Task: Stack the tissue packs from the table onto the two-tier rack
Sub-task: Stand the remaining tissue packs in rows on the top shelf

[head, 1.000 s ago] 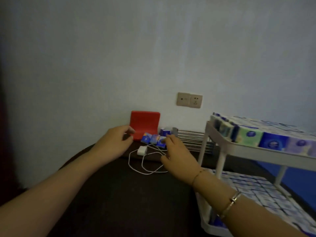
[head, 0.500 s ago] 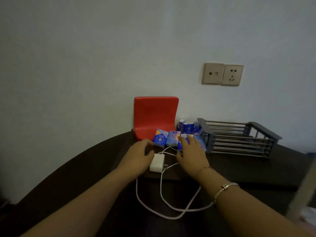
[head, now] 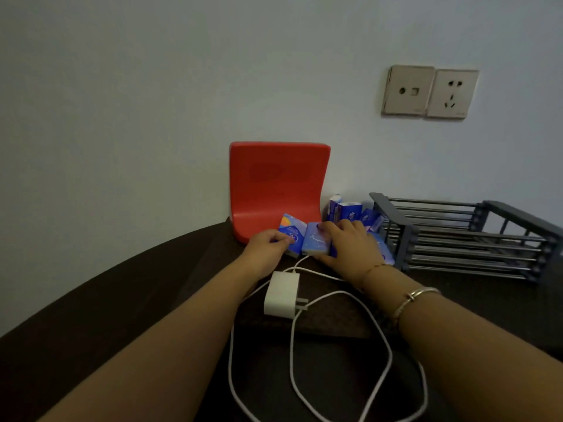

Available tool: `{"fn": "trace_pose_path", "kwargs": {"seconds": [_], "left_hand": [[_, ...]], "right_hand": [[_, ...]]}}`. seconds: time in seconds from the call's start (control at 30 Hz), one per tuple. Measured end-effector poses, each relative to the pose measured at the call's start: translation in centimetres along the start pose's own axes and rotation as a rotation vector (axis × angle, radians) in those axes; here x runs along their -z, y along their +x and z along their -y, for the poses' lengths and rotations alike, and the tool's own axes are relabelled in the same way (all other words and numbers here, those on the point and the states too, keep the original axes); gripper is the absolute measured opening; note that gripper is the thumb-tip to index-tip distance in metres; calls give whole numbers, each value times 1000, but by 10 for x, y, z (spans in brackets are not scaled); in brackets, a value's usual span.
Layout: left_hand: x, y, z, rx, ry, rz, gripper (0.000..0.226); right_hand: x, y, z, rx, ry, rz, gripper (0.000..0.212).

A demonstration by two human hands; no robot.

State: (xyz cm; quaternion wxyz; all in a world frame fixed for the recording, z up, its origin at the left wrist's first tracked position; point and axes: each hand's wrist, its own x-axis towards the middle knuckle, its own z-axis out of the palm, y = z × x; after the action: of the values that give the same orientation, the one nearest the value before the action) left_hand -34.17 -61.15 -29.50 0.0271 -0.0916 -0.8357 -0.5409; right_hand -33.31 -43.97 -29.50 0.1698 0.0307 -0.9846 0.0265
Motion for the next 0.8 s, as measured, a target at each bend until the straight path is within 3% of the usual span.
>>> {"fn": "trace_pose_path", "kwargs": {"seconds": [0.2,0.37,0.57,0.67,0.8], "left_hand": [[20,-33,-13,0,-55,-184,17],[41,-88,-37,91,-160,-251,13],[54,-182,-87,251,-446,-51,42],[59,-232,-115,214,-529,26,33],[73,-288,-146,146,-502,14,25]], "right_hand": [[19,-18,10,17,59,10,58],[68,-58,37,-17,296,-132,55],[137,-146,68,160,515,-126,52],[166,-191,81,244,507,-87,56],[220,-245,89,221,631,3,59]]}}
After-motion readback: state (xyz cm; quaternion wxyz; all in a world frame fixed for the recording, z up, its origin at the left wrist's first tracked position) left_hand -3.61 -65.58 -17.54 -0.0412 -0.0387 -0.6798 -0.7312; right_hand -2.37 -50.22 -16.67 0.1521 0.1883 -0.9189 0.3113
